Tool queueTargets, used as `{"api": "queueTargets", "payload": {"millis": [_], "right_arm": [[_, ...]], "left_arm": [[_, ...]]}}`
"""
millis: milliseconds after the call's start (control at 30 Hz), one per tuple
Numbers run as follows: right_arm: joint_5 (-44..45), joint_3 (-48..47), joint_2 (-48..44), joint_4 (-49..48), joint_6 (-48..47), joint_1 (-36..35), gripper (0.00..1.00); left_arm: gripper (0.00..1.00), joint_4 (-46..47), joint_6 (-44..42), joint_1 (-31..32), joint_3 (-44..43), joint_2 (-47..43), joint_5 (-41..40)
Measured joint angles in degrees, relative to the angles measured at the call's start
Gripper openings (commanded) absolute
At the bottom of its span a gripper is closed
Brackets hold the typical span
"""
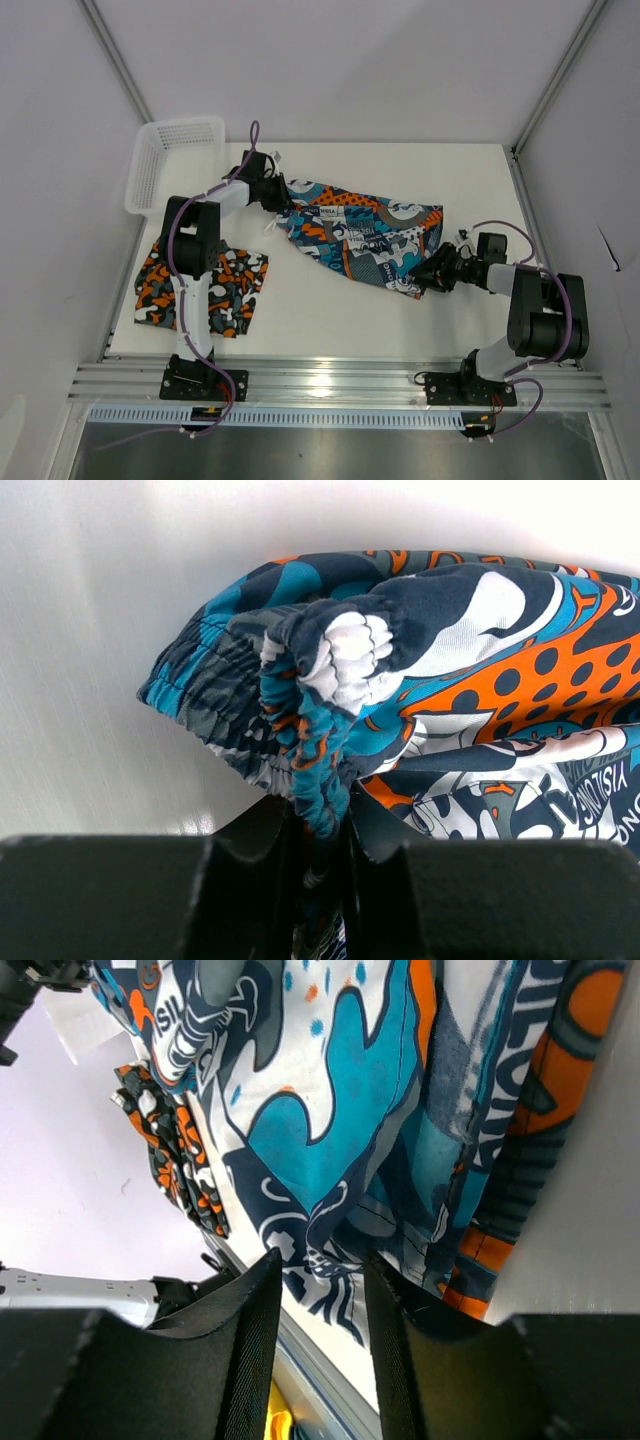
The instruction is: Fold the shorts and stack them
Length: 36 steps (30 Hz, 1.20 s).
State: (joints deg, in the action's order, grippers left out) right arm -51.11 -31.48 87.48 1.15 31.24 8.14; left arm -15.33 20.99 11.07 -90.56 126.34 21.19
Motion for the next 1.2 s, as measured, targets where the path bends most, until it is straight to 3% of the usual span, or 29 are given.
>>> {"api": "queueTargets", "payload": {"millis": [833, 900, 1033, 1200], "right_arm": [[-0.35, -0.04, 3.45, -5.46, 1.18, 1.31, 0.40], [-0.81, -0.04, 4.09, -6.82, 1.84, 0.85, 0.36], [-1.81, 0.04, 4.50, -8.61, 3.02, -0.44, 0.00], [-1.90, 3.96, 1.60, -9.25, 3.96, -0.68, 0.00]], "left_arm": [[0.21, 0.04, 0.00, -0.02, 0.00, 0.02, 0.07], [0.21, 0.04, 0.00, -0.02, 0.00, 0.02, 0.07], [0.21, 0.04, 0.00, -0.02, 0.00, 0.02, 0.07], [0.21, 0.07, 0.02, -0.02, 0.00, 0.09, 0.09]]}}
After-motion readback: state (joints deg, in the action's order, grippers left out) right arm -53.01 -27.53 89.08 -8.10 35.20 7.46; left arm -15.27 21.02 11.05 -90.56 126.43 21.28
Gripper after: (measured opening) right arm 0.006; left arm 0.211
